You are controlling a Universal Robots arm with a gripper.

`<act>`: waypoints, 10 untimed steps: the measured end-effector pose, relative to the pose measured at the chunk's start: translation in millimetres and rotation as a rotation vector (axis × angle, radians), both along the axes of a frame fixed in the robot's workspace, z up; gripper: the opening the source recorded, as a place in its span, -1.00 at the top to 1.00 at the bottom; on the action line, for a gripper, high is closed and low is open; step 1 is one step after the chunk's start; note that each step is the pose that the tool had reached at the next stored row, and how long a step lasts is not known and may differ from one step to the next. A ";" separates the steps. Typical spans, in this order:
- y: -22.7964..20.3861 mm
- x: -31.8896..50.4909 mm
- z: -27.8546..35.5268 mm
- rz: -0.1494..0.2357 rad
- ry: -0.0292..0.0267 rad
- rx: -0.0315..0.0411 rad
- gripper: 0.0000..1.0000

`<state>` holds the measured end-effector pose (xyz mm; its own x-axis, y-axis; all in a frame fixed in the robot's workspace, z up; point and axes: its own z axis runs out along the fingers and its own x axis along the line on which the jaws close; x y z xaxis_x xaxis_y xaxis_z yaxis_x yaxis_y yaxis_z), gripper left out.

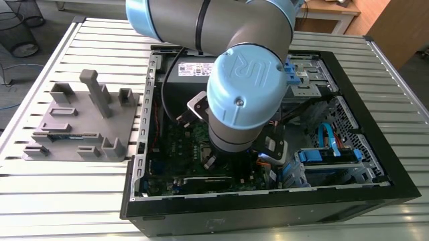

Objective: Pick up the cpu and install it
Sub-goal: 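Install the first cpu locking lever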

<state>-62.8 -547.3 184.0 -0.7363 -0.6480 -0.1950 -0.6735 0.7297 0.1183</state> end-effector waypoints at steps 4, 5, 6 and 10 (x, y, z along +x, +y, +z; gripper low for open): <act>-0.4 0.0 -0.1 0.000 0.0000 0.0005 0.79; -0.4 0.0 0.4 0.000 0.0000 0.0005 0.79; -0.4 0.0 1.4 0.000 -0.0001 0.0010 0.79; -0.4 -0.1 8.1 0.000 0.0000 0.0006 0.79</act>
